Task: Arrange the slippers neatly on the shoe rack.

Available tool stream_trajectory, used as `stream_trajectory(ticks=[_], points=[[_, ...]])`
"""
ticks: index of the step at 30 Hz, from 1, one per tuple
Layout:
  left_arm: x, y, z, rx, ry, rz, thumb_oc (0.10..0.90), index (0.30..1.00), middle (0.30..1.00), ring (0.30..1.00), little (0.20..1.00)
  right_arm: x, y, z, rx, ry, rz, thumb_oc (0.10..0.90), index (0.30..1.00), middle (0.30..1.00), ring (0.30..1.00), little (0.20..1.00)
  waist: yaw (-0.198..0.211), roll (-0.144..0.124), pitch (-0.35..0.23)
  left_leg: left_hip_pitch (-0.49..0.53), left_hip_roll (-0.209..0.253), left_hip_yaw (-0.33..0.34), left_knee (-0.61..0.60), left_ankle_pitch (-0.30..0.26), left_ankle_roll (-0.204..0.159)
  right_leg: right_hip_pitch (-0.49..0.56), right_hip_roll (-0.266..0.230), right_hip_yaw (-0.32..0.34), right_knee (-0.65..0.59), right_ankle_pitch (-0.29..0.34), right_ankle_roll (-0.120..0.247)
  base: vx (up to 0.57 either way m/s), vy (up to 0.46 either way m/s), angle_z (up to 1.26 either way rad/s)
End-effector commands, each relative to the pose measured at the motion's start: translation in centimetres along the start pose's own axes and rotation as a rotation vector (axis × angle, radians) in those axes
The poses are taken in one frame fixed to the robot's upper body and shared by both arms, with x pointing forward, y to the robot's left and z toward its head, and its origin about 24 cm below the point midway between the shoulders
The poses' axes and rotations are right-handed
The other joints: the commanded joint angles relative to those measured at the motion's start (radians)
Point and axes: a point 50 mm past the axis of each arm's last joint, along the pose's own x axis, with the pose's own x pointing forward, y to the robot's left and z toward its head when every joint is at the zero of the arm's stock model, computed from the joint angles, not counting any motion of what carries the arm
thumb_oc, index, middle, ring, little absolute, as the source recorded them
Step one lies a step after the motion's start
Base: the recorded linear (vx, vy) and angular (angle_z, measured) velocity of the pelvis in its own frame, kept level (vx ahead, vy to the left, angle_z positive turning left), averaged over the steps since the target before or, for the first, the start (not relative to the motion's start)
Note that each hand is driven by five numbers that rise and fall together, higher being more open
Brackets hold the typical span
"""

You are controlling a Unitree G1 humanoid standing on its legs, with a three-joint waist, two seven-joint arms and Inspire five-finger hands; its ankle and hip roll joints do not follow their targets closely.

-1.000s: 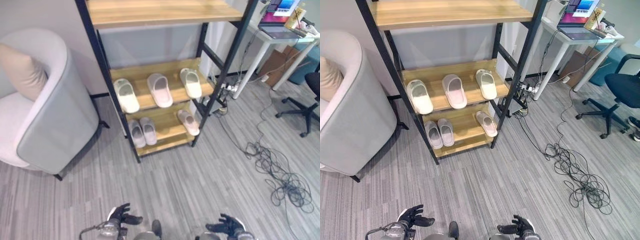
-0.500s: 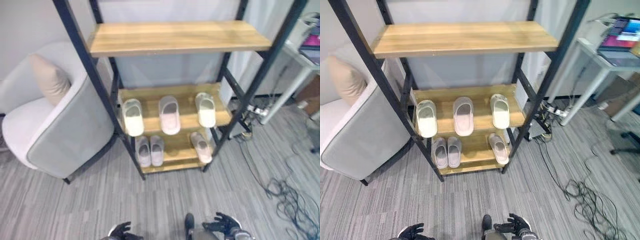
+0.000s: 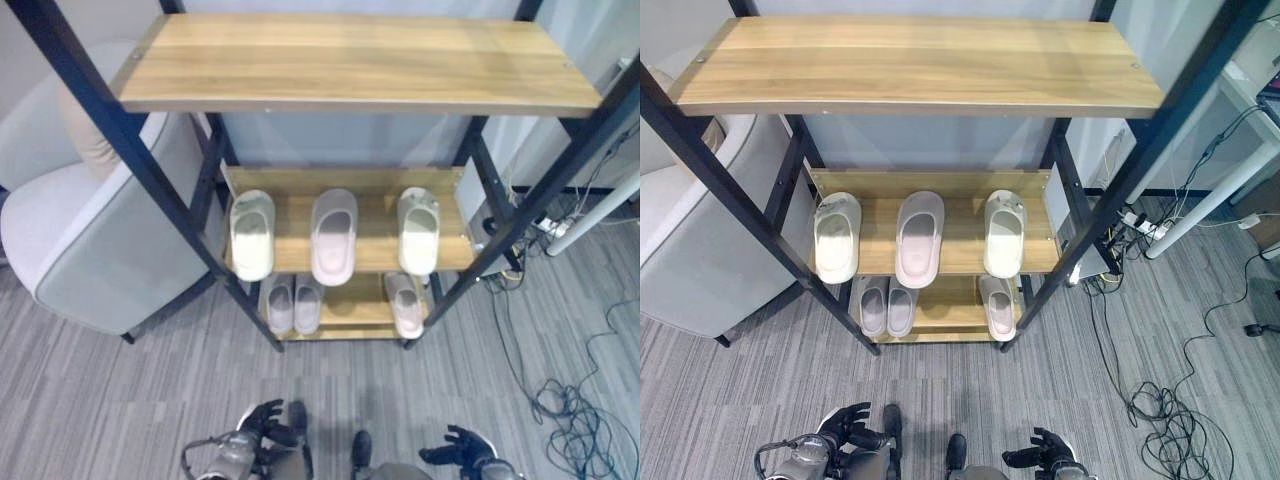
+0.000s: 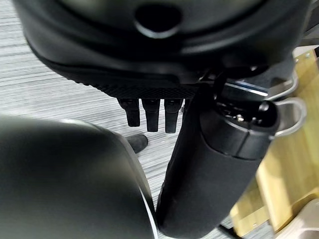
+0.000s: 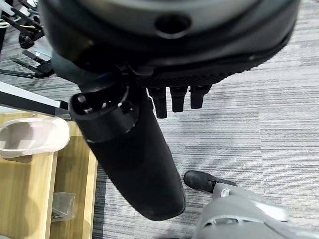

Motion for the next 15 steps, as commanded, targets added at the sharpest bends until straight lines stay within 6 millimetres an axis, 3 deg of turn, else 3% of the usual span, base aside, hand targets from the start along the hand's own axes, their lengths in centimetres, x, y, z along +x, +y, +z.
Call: stream_trajectory(ticks=[1, 5, 6, 7, 12, 15], points=[[-0.8, 1.0, -3.1, 0.05, 0.081, 0.034, 0.8, 0.9, 0.9, 0.9, 0.9, -0.1, -0.5, 0.4, -0.047, -0.047, -0.003, 0.8, 0.9, 0.9, 0.9, 0.9, 0.029, -0.028, -0.044, 0.003, -0.033, -0.008, 0.055, -0.075, 0.056, 0.006, -0.037, 0.067, 0.138, -0.155, 0.136, 0.23, 0.137, -0.59], [-0.9, 1.5, -3.2, 0.023, 0.081, 0.053, 0.8, 0.9, 0.9, 0.9, 0.9, -0.1, 0.1, 0.5, -0.079, -0.046, 0.02, 0.8, 0.9, 0.9, 0.9, 0.9, 0.049, -0.036, -0.053, 0.053, -0.034, 0.01, 0.047, -0.109, 0.087, -0.028, -0.077, 0.056, 0.264, -0.142, 0.179, 0.13, 0.114, -0.57], [-0.8, 2.0, -2.8, 0.009, 0.062, 0.068, 0.8, 0.9, 0.9, 0.9, 0.9, 0.0, 0.3, 1.1, -0.086, -0.059, 0.027, 0.8, 0.9, 0.9, 0.9, 0.9, 0.048, -0.029, -0.045, 0.077, -0.03, 0.007, 0.042, -0.12, 0.104, -0.095, -0.094, 0.062, 0.379, -0.104, 0.211, 0.13, 0.078, -0.38], [-0.7, 2.5, -2.2, 0.006, 0.038, 0.084, 0.8, 0.9, 0.9, 0.9, 0.9, 0.1, 0.5, 1.4, -0.078, -0.07, 0.028, 0.8, 0.9, 0.9, 0.9, 0.9, 0.04, -0.022, -0.045, 0.1, -0.034, -0.012, 0.031, -0.13, 0.111, -0.141, -0.109, 0.072, 0.417, -0.084, 0.221, 0.13, 0.077, -0.2], [-0.5, 2.7, -0.6, -0.019, -0.032, 0.094, 0.8, 0.9, 0.9, 0.9, 0.9, 0.1, 0.3, 1.6, -0.07, -0.08, 0.017, 0.8, 0.9, 0.9, 0.9, 0.9, 0.032, -0.007, -0.047, 0.143, -0.026, -0.027, -0.008, -0.135, 0.096, -0.165, -0.175, 0.007, 0.31, -0.075, 0.201, 0.09, -0.042, 0.14], [-0.4, 2.7, 0.5, -0.031, -0.078, 0.094, 0.8, 0.9, 0.9, 0.9, 0.9, 0.1, -0.1, 1.6, -0.072, -0.076, 0.006, 0.8, 0.9, 0.9, 0.9, 0.9, 0.027, -0.011, -0.046, 0.158, -0.035, -0.039, -0.016, -0.138, 0.087, -0.143, -0.191, -0.003, 0.226, -0.055, 0.21, 0.05, -0.089, 0.24]])
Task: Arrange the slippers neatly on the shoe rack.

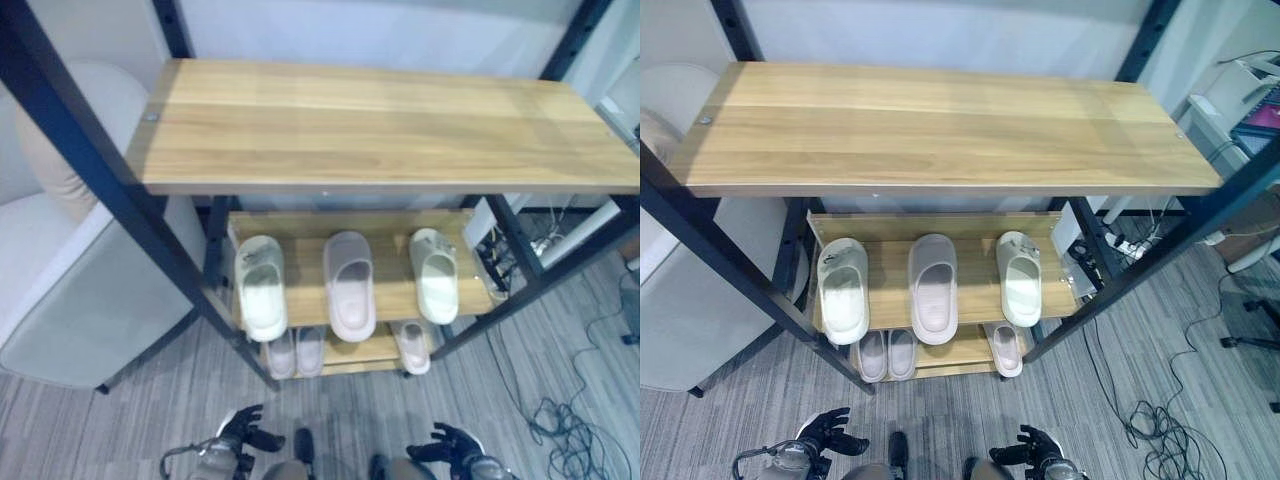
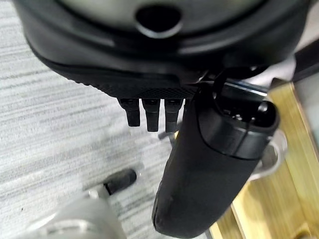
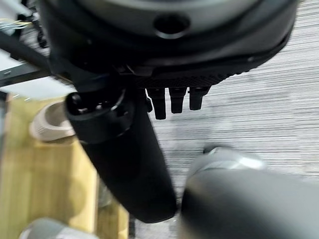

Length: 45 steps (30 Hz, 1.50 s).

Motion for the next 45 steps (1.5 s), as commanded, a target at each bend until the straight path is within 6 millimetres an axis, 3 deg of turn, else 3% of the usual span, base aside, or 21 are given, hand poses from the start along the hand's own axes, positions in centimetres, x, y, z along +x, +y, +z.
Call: stream_trajectory(ticks=[1, 8, 11, 13, 15, 17, 25, 29, 35, 45], points=[[0.0, -0.5, 2.5, -0.057, -0.134, -0.004, 0.8, 0.9, 0.9, 0.9, 0.9, -0.3, -2.4, -0.3, -0.051, -0.011, -0.068, 0.8, 0.9, 0.9, 0.9, 0.9, 0.008, 0.002, -0.035, -0.038, 0.024, -0.068, 0.1, -0.112, -0.075, 0.076, 0.043, -0.01, -0.096, 0.096, 0.009, -0.01, -0.09, 0.28], [-0.5, -1.0, 4.7, -0.069, -0.251, -0.036, 0.8, 0.9, 0.9, 0.9, 0.9, -0.4, -2.6, -0.2, -0.048, -0.036, -0.071, 0.8, 0.9, 0.9, 0.9, 0.9, 0.017, 0.003, -0.039, -0.053, 0.051, -0.091, 0.087, -0.067, -0.116, 0.137, 0.099, 0.0, -0.183, 0.081, -0.021, -0.05, -0.142, 0.19], [-1.6, -0.6, 8.3, -0.124, -0.426, -0.054, 0.8, 0.9, 0.9, 0.9, 0.9, -0.6, -3.3, 0.1, -0.029, -0.065, -0.091, 0.8, 0.9, 0.9, 0.9, 0.9, 0.018, 0.011, -0.014, -0.108, 0.078, -0.127, 0.102, -0.01, -0.155, 0.154, 0.149, -0.007, -0.221, 0.066, -0.053, -0.13, -0.212, 0.23], [-2.0, -0.5, 9.0, -0.129, -0.463, -0.064, 0.8, 0.9, 0.9, 0.9, 0.9, -0.7, -3.5, 0.1, -0.024, -0.067, -0.098, 0.8, 0.9, 0.9, 0.9, 0.9, 0.016, 0.013, -0.009, -0.125, 0.079, -0.138, 0.109, -0.003, -0.16, 0.156, 0.157, -0.012, -0.231, 0.064, -0.059, -0.07, -0.105, 0.5], [-3.3, -0.2, 11.3, -0.142, -0.589, -0.085, 0.8, 0.9, 0.9, 0.9, 0.9, -0.9, -4.4, -0.6, -0.012, -0.048, -0.13, 0.8, 0.9, 0.9, 0.9, 0.9, 0.016, 0.025, 0.012, -0.169, 0.077, -0.162, 0.139, 0.021, -0.177, 0.18, 0.174, -0.035, -0.262, 0.063, -0.078, -0.13, -0.165, 0.42], [-4.2, -0.1, 12.4, -0.145, -0.656, -0.1, 0.8, 0.9, 0.9, 0.9, 0.9, -1.0, -4.9, -0.8, -0.004, -0.037, -0.147, 0.8, 0.9, 0.9, 0.9, 0.9, 0.016, 0.031, 0.022, -0.185, 0.073, -0.161, 0.162, 0.024, -0.181, 0.187, 0.173, -0.052, -0.273, 0.065, -0.083, -0.12, -0.102, 0.64], [-7.3, 1.1, 13.6, -0.148, -0.814, -0.124, 0.8, 0.9, 0.9, 0.9, 0.9, -1.2, -5.6, -1.4, 0.007, -0.012, -0.164, 0.8, 0.9, 0.9, 0.9, 0.9, 0.005, 0.056, -0.005, -0.107, 0.073, -0.149, 0.112, 0.003, -0.165, 0.206, 0.172, -0.078, -0.274, 0.068, -0.08, 0.02, 0.003, 0.17], [-8.1, 1.8, 13.6, -0.154, -0.849, -0.102, 0.8, 0.9, 0.9, 0.9, 0.9, -1.2, -5.5, -1.4, 0.011, -0.017, -0.158, 0.8, 0.9, 0.9, 0.9, 0.9, 0.006, 0.059, -0.016, -0.073, 0.073, -0.139, 0.081, 0.005, -0.162, 0.222, 0.168, -0.082, -0.274, 0.068, -0.076, 0.05, 0.021, -0.01], [-10.7, 3.0, 15.3, -0.202, -1.001, -0.07, 0.8, 0.9, 0.9, 0.9, 0.9, -1.2, -5.0, -1.6, -0.016, -0.009, -0.141, 0.8, 0.9, 0.9, 0.9, 0.9, 0.011, 0.065, -0.031, -0.014, 0.072, -0.121, 0.017, 0.004, -0.16, 0.23, 0.164, -0.084, -0.279, 0.072, -0.063, 0.02, 0.013, 0.0], [-12.5, 3.3, 17.1, -0.299, -1.117, -0.067, 0.8, 0.9, 0.9, 0.9, 0.9, -1.1, -4.4, -1.6, -0.042, -0.004, -0.128, 0.8, 0.9, 0.9, 0.9, 0.9, 0.008, 0.074, -0.049, 0.026, 0.075, -0.1, -0.025, 0.008, -0.162, 0.24, 0.164, -0.079, -0.28, 0.062, -0.054, 0.0, 0.0, 0.0]])
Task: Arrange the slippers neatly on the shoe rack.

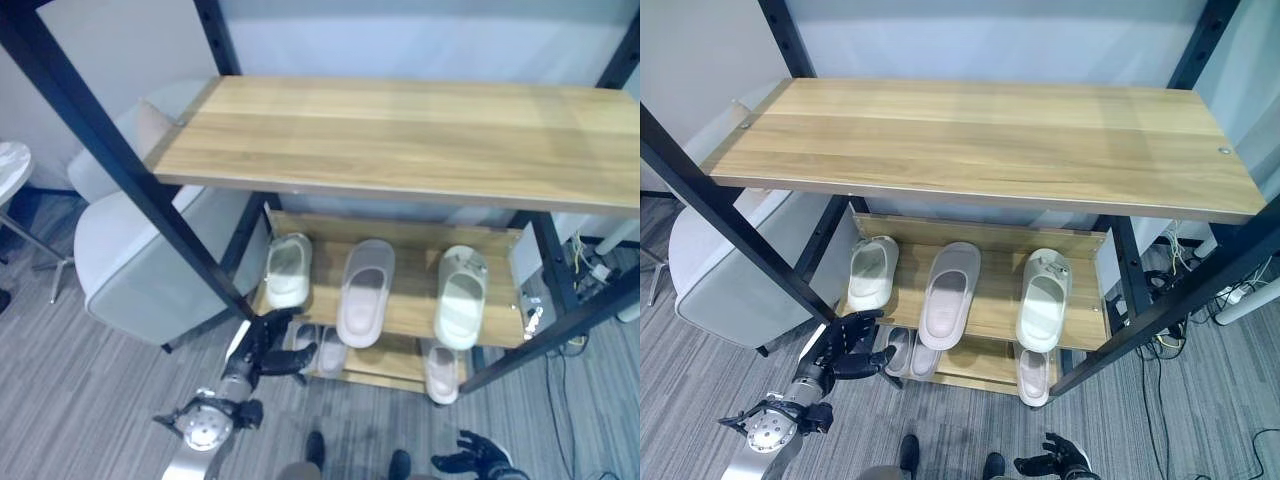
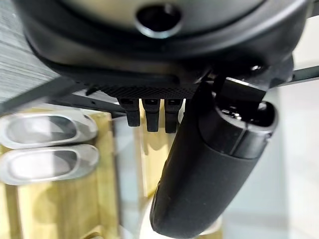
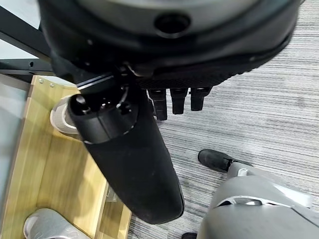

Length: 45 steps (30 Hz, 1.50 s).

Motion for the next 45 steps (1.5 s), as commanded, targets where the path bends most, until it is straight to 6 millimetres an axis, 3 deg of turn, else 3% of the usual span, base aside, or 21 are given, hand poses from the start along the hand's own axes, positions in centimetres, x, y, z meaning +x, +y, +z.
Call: stream_trajectory(ticks=[1, 9, 15, 21, 31, 40, 45], points=[[1.2, 0.7, 5.9, -0.039, -0.313, 0.038, 0.8, 0.9, 0.9, 0.9, 0.9, 0.2, -0.4, 1.0, -0.041, -0.035, -0.015, 0.8, 0.9, 0.9, 0.9, 0.9, 0.005, -0.035, -0.059, -0.026, -0.004, 0.036, 0.01, -0.043, -0.031, 0.023, 0.017, -0.004, 0.006, -0.125, 0.018, 0.0, 0.0, 0.0], [2.0, -0.5, 5.9, -0.085, -0.305, 0.005, 0.8, 0.9, 0.9, 0.9, 0.9, 0.2, -0.5, 0.9, -0.049, -0.025, -0.024, 0.8, 0.9, 0.9, 0.9, 0.9, -0.006, -0.03, -0.065, -0.011, -0.005, 0.04, 0.004, -0.051, -0.029, 0.028, 0.014, -0.006, 0.006, -0.125, 0.023, 0.01, 0.0, -0.01], [2.7, -1.2, 8.3, -0.125, -0.407, 0.005, 0.8, 0.9, 0.9, 0.9, 0.9, 0.1, -0.3, 0.7, -0.057, -0.022, -0.024, 0.8, 0.9, 0.9, 0.9, 0.9, -0.016, -0.034, -0.071, -0.002, -0.001, 0.042, -0.002, -0.055, -0.03, 0.031, 0.015, -0.003, 0.006, -0.129, 0.024, 0.01, -0.005, -0.02], [3.7, -1.2, 9.9, -0.018, -0.477, 0.068, 0.8, 0.9, 0.9, 0.9, 0.9, 0.2, 0.1, 0.9, -0.059, -0.04, -0.029, 0.8, 0.9, 0.9, 0.9, 0.9, -0.027, -0.035, -0.075, 0.006, 0.001, 0.051, -0.007, -0.058, -0.032, 0.031, 0.015, 0.002, 0.006, -0.129, 0.028, 0.0, 0.0, 0.0], [5.4, -1.0, 9.8, 0.258, -0.462, 0.136, 0.8, 0.9, 0.9, 0.9, 0.9, 0.1, 0.1, 0.7, -0.068, -0.041, -0.047, 0.8, 0.9, 0.9, 0.9, 0.9, -0.05, -0.031, -0.081, 0.013, 0.002, 0.07, -0.009, -0.066, -0.034, 0.025, 0.01, 0.015, 0.006, -0.124, 0.036, 0.01, 0.001, -0.03], [7.3, -0.3, 8.4, 0.351, -0.371, 0.23, 0.8, 0.9, 0.9, 0.9, 0.9, -0.1, -0.5, 0.6, -0.072, -0.048, -0.063, 0.8, 0.9, 0.9, 0.9, 0.9, -0.098, 0.001, -0.068, -0.012, -0.004, 0.103, -0.009, -0.066, -0.036, -0.018, -0.006, 0.037, 0.006, -0.109, 0.045, -0.02, 0.024, -0.12], [8.4, 0.5, 8.9, 0.422, -0.374, 0.312, 0.8, 0.9, 0.9, 0.9, 0.9, 0.0, -1.0, 0.8, -0.066, -0.052, -0.09, 0.8, 0.9, 0.9, 0.9, 0.9, -0.128, 0.023, -0.051, -0.046, -0.008, 0.126, -0.009, -0.063, -0.036, -0.07, -0.016, 0.062, 0.006, -0.091, 0.054, -0.06, 0.051, -0.15]])
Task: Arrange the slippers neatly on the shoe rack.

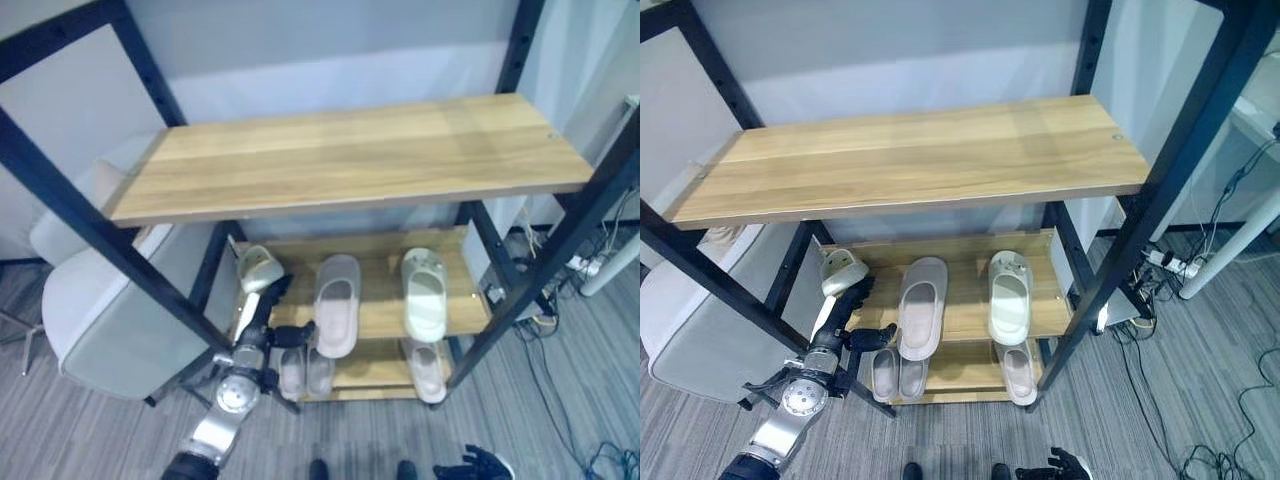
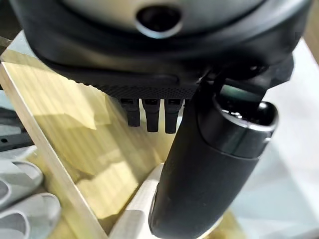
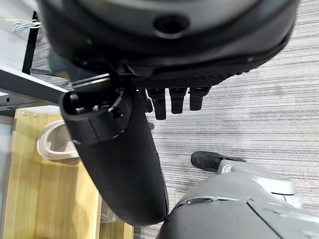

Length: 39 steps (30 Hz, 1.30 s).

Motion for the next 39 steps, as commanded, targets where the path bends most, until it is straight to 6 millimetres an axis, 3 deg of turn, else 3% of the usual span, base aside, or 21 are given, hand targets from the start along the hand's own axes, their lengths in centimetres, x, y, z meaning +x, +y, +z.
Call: stream_trajectory(ticks=[1, 15, 16, 27, 39], points=[[4.3, 3.3, 7.4, 0.056, -0.306, 0.208, 0.8, 0.9, 0.9, 0.9, 0.9, 0.4, -1.2, 2.6, -0.029, -0.093, -0.047, 0.8, 0.9, 0.9, 0.9, 0.9, -0.02, -0.017, 0.046, -0.034, -0.01, 0.047, -0.005, -0.049, -0.037, -0.011, -0.014, -0.009, 0.007, -0.104, 0.054, -0.07, 0.044, -0.2], [6.1, 4.2, 7.1, 0.012, -0.228, 0.293, 0.8, 0.9, 0.9, 0.9, 0.9, 0.5, -1.2, 3.2, -0.016, -0.117, -0.055, 0.8, 0.9, 0.9, 0.9, 0.9, -0.053, -0.009, 0.05, -0.089, -0.005, 0.089, -0.005, -0.042, -0.034, -0.096, -0.016, 0.042, 0.007, -0.077, 0.06, -0.02, 0.009, -0.15], [6.3, 4.3, 7.1, 0.005, -0.221, 0.291, 0.4, 0.3, 0.3, 0.3, 0.3, 0.5, -1.0, 3.4, -0.013, -0.121, -0.05, 0.8, 0.9, 0.9, 0.9, 0.9, -0.054, -0.008, 0.052, -0.092, -0.004, 0.092, -0.005, -0.042, -0.034, -0.102, -0.013, 0.048, 0.007, -0.075, 0.059, -0.01, -0.004, -0.05], [6.3, 4.1, 7.5, -0.109, -0.225, 0.249, 0.4, 0.3, 0.3, 0.3, 0.3, 0.5, -1.1, 4.5, -0.005, -0.162, -0.046, 0.8, 0.9, 0.9, 0.9, 0.9, -0.056, -0.005, 0.062, -0.099, -0.003, 0.101, -0.005, -0.039, -0.034, -0.117, -0.01, 0.057, 0.007, -0.071, 0.054, 0.0, -0.004, -0.02], [4.8, 1.6, 7.4, -0.22, -0.247, 0.133, 0.4, 0.3, 0.3, 0.3, 0.3, 0.5, -1.1, 4.5, -0.01, -0.151, -0.046, 0.8, 0.9, 0.9, 0.9, 0.9, -0.053, 0.016, 0.079, -0.078, -0.002, 0.103, -0.005, -0.039, -0.036, -0.094, -0.006, 0.058, 0.007, -0.083, 0.047, 0.0, -0.002, -0.02]])
